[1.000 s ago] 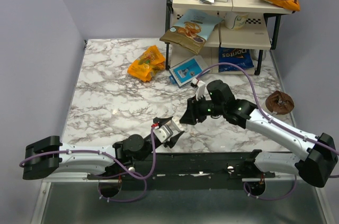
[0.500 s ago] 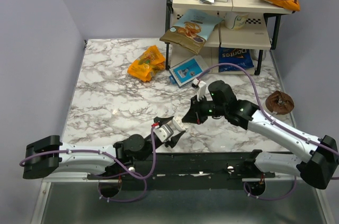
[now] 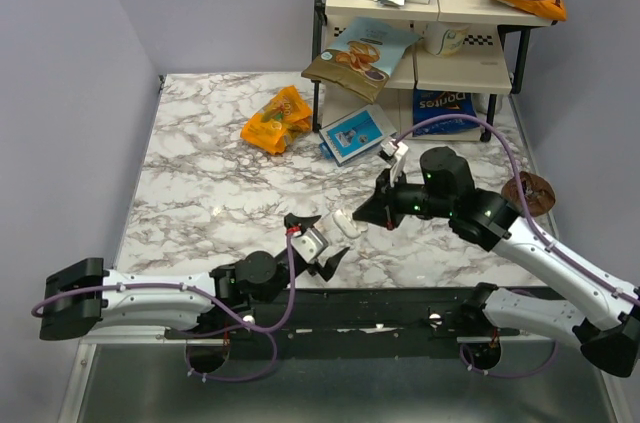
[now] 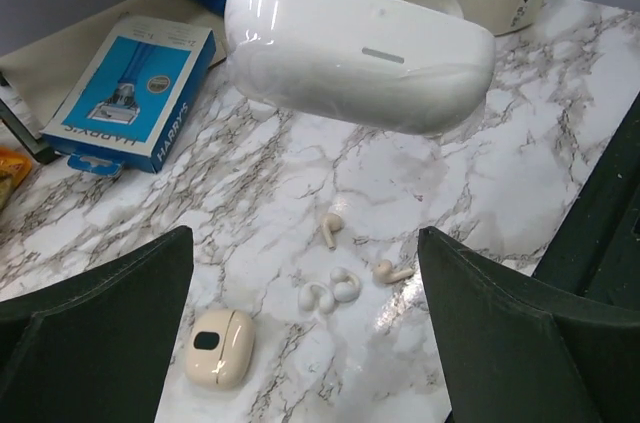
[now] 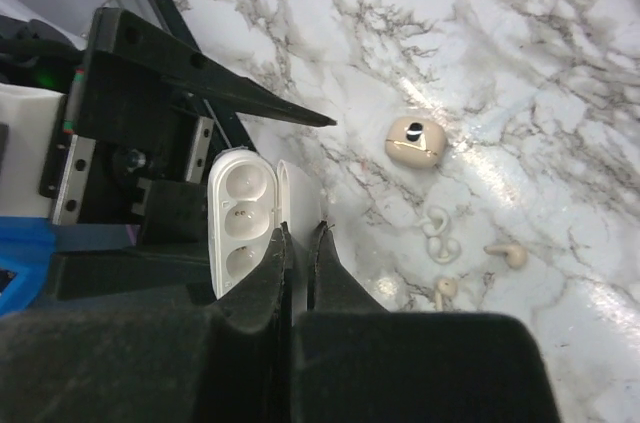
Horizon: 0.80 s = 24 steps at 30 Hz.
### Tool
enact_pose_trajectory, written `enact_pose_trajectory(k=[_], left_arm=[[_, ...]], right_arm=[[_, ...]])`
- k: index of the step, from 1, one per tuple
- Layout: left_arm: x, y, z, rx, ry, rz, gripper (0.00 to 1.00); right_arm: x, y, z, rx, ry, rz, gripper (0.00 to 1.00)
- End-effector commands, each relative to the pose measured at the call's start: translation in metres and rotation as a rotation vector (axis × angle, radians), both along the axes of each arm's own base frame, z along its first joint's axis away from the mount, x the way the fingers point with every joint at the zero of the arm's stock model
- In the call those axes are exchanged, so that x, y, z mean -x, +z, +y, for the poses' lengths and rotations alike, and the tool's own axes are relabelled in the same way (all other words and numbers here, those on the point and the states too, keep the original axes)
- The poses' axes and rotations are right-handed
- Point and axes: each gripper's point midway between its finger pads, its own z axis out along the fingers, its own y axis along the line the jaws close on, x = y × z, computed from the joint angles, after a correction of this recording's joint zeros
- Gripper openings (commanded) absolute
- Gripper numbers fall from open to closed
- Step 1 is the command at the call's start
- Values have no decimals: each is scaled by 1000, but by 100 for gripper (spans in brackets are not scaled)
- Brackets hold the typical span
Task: Insert the wireless bluetooth earbuds into the charging case
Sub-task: Adjust the charging case.
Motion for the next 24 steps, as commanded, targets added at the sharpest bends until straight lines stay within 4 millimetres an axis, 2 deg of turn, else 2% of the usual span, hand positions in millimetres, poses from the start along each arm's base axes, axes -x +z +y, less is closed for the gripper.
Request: enact_pose_trajectory(k=[1,2,3,4,5,7,8,9,10,11,12,13,14,20,22,24], left_arm=[[8,31,-1,94,-57,78,99],[17,42,-6,116,-127,98,99],[21,47,-7,129,-181,116,99],[16,52,0,148,-203,132,99],[38,61,-8,171,-359,160,99],[46,70,-10,194,-439,173,99],[40,83,-9,209,-449,177,99],[50,82,-13,179,-532,197,99],[49,67,-17,121,-548,258,99],[44,76,-19,113,-561,257,99],[48,74,-22,86,-598,276,99],[47,62,-25,40,-609,320,99],[48,70,-27,38,-631,313,99],[37,69,-31,5,-658,314,97],[34,63,-34,-12,-659,331,94],[34,64,-36,-12,-677,325,89]], right_arm=[[-16,6,-13,46,-74,-131,1],[-18,6,-16,49,-74,-178,1],[-18,-3,-19,57,-76,-206,1],[-19,12,-19,12,-79,-292,1],[-20,13,-21,21,-73,-345,1],[-15,20,-22,41,-23,-390,1],[-16,18,-21,71,3,-401,1],[-16,19,-20,88,15,-402,1],[-15,23,-20,97,23,-405,1],[-14,25,-19,89,32,-412,1],[-12,27,-18,72,37,-420,1],[-10,31,-15,51,50,-432,1],[-8,31,-14,53,60,-443,1],[-1,29,-12,73,90,-466,1],[2,30,-11,62,104,-468,1],[4,29,-11,66,112,-466,1]])
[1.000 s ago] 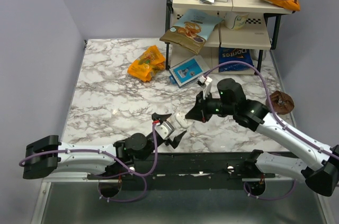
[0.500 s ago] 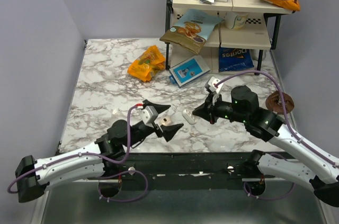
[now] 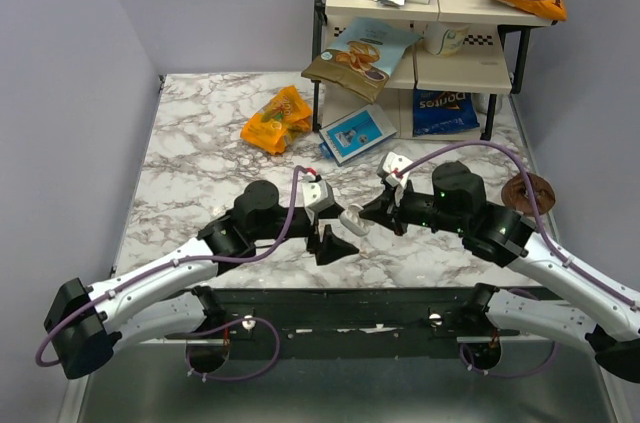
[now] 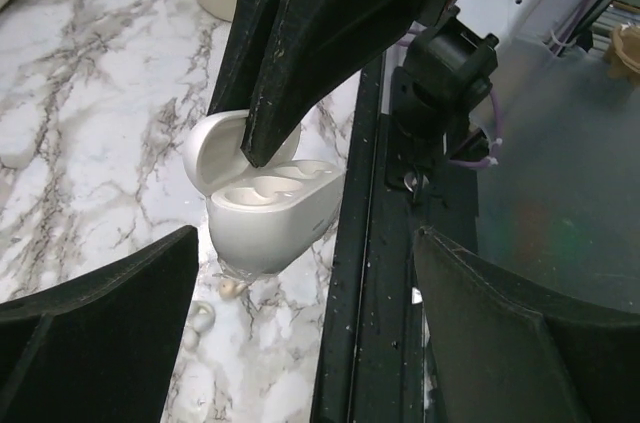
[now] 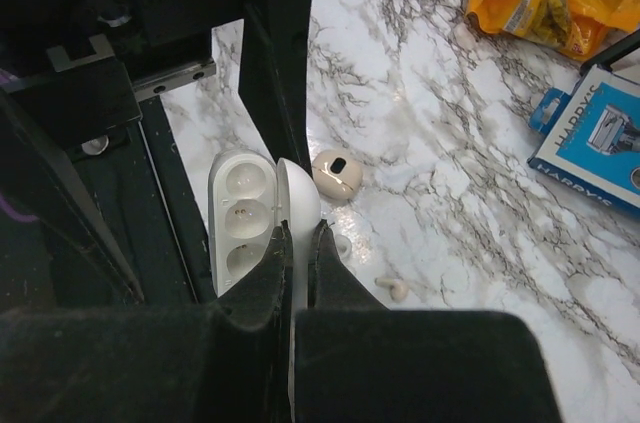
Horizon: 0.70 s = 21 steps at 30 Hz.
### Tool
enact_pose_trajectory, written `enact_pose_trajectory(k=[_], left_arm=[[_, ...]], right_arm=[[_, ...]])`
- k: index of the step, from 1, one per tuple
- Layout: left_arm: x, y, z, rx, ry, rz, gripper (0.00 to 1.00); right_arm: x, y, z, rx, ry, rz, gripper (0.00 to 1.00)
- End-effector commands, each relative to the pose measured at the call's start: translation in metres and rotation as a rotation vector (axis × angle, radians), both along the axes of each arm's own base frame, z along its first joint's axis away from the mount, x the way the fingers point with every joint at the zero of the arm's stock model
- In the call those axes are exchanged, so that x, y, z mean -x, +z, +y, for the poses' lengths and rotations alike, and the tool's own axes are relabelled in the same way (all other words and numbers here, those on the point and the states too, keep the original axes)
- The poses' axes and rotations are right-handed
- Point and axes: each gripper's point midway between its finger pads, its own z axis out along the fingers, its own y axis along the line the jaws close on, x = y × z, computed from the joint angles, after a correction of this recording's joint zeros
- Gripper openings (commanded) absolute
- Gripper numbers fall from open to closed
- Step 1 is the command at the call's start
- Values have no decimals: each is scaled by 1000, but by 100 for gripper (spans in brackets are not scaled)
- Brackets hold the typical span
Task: Insert the wireless bluetooth earbuds into the charging case
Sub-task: Adjust the charging case.
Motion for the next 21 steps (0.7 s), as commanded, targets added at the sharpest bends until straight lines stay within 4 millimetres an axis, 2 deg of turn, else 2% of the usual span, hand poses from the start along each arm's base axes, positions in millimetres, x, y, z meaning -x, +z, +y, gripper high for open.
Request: enact_pose_trajectory(k=[1,6,14,21], left_arm=[[8,3,-5,-4,-101,2,86],[5,8,-11,31,-112,36,74],[2,19,-6,73,-79,0,82],[0,16,-5,77,-65,-2,77]], right_arm=[[4,11,0,-11,24,-44,1],[4,8,2,-10,26,-37,1],[1,5,4,-7,16,-27,1],[2,1,8,-7,30,-8,1]])
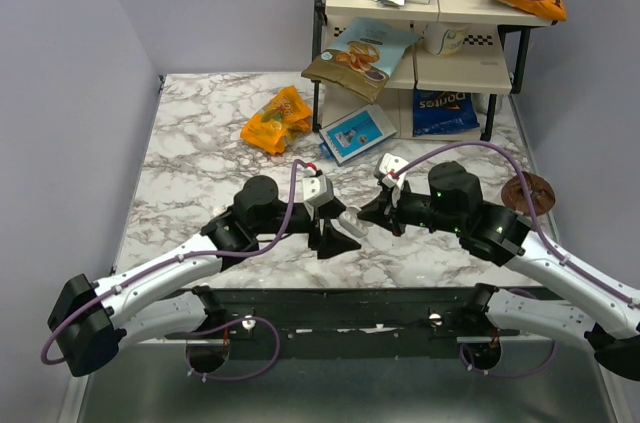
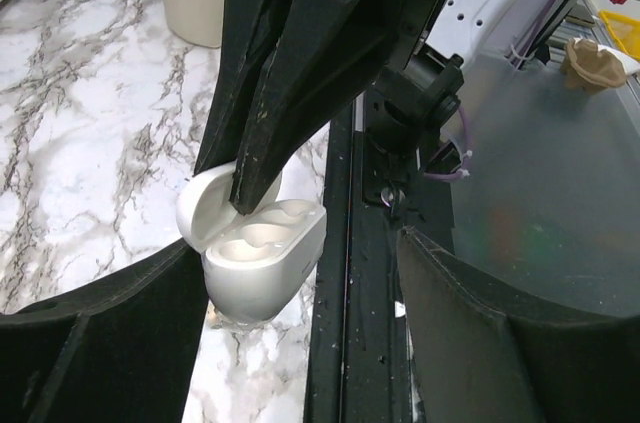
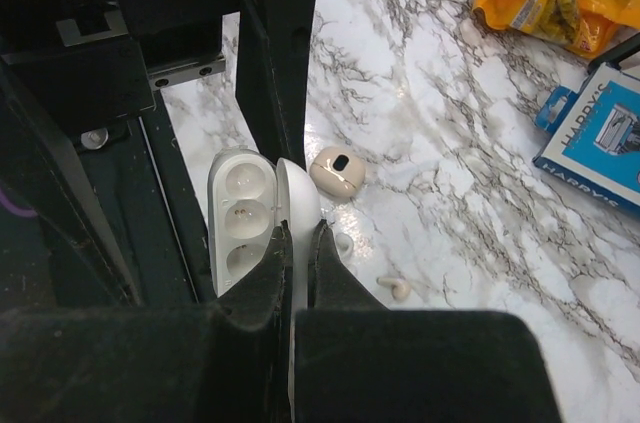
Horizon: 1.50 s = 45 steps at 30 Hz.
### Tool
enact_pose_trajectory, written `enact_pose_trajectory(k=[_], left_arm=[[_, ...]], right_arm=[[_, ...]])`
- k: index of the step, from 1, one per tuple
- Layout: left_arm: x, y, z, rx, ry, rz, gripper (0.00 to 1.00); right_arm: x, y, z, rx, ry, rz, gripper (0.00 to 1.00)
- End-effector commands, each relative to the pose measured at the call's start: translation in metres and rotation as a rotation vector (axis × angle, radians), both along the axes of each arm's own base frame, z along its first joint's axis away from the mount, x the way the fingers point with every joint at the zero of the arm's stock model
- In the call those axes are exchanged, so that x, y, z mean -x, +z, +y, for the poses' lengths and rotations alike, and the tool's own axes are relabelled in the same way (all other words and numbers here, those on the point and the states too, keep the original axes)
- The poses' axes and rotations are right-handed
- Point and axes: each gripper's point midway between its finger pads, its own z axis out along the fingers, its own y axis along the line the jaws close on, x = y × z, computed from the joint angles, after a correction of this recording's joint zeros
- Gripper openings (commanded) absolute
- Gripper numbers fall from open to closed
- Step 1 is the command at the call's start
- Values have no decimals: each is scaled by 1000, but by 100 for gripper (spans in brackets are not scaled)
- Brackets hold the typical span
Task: Insert the wireless bluetooth earbuds into the charging case
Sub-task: Adjust the charging case.
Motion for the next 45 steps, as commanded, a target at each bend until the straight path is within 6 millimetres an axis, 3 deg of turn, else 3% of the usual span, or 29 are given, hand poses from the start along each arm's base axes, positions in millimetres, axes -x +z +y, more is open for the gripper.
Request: enact_pose_trajectory(k=[1,17,21,23,24,25,29,38,39,40,41,42,44,45], left_arm=[[0,5,1,35,-1,-25,75],[-5,1,-3,48,4,-4,47],[-4,-2,-3,41,-6,4,35],[-2,-4,-4,39,-18,7,27],[-2,-5,-4,37,-20,13,17],[-2,-4,-5,41,-18,14,14],[-5,-5,-4,50,4,15,0],[-15,-5,5,65,105,12,0],[-17,-9,7,62,125,20,0],[-18,-4,10,86,146,8,0],[-25,-3,13,100,202,24,0],[-27,-12,18,98,235,37,0],[-39,-5,29,147,343,23,0],[-42,-16,36,139,382,37,0]], right_arm=[[2,4,6,-20,20,-5,1],[5,6,7,-27,34,7,1],[6,7,6,-31,32,11,1],[6,9,6,-42,21,12,8],[6,9,5,-44,20,15,12],[5,10,6,-47,16,16,20],[5,13,6,-66,2,29,36],[-5,31,-4,-136,-114,27,53],[-10,32,-8,-151,-161,29,56],[-17,39,-14,-183,-223,21,66],[-35,36,-30,-205,-384,40,70],[-42,32,-37,-213,-452,55,74],[-57,8,-51,-179,-552,98,75],[-59,-2,-53,-181,-587,147,75]])
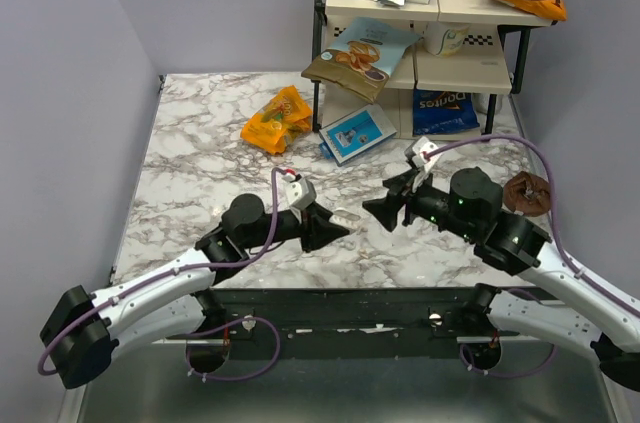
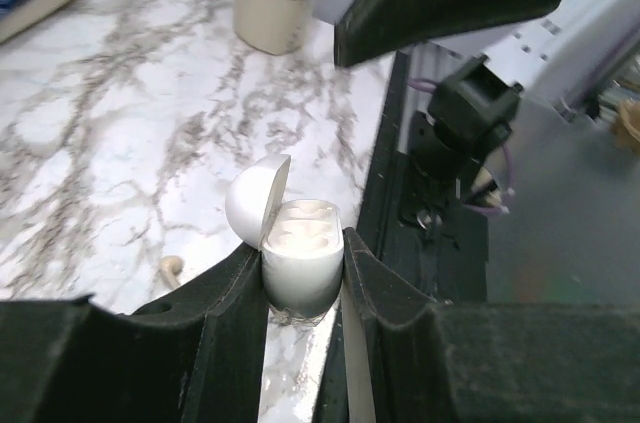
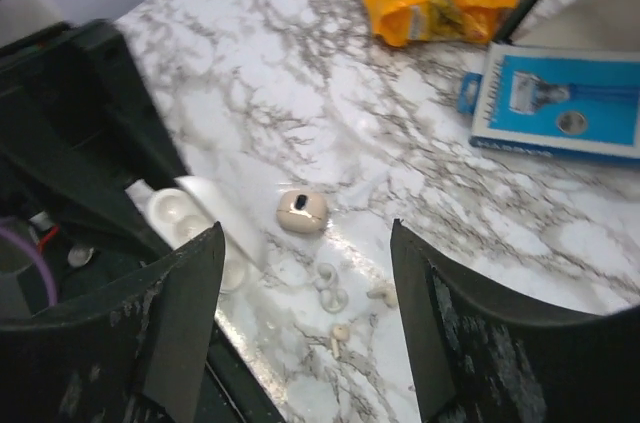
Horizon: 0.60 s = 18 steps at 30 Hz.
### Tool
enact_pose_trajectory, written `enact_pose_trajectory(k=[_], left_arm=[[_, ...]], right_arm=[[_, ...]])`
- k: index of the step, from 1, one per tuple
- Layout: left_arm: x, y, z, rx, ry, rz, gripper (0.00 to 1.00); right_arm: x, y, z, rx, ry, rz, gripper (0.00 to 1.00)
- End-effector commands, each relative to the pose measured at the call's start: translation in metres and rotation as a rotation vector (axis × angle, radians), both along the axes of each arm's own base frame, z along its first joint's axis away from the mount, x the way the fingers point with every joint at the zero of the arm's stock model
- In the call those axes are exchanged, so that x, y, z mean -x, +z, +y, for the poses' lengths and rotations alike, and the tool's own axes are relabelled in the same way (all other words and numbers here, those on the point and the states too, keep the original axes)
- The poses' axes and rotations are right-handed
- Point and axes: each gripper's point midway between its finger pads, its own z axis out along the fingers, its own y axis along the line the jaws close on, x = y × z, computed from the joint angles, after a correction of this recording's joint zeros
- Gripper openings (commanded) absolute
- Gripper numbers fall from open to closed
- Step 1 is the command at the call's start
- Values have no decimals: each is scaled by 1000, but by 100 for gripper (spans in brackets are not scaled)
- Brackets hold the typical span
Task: Insert the wireless bluetooth earbuds into the charging case
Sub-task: Pick up the earbud from the center of the board.
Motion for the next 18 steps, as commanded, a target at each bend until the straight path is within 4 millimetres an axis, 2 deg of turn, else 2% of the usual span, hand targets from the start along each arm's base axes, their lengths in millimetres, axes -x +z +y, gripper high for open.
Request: enact_pose_trajectory(k=[1,2,3,4,5,6,7,9,12,16,18], left_arm=[[-27,9,27,106,251,-20,0],[-29,8,32,120,282,-21,0],[-35,-4,41,122,353,5,0],[-35,5,49,170,381,-13,0],[-35,4,53,188,398,-16,0],[-38,-6,60,190,439,-7,0],[-38,-2,65,219,455,-19,0],[-37,-12,69,208,466,-12,0],[-41,-22,74,179,504,-1,0],[-38,-24,80,196,521,4,0],[-39,-28,84,200,540,10,0]], right_arm=[[-36,-43,-33,-10,-312,161,73],[-37,-61,-34,5,-323,214,71],[-36,-74,-33,5,-335,262,69],[-35,-85,-33,12,-341,292,64],[-31,-107,-33,36,-345,343,62],[-27,-123,-27,56,-322,392,61],[-24,-130,-20,58,-283,412,59],[-7,-156,-3,90,-164,501,57],[-2,-165,11,74,-90,526,57],[-2,-169,23,106,-27,534,58],[-1,-180,28,147,-13,566,58]])
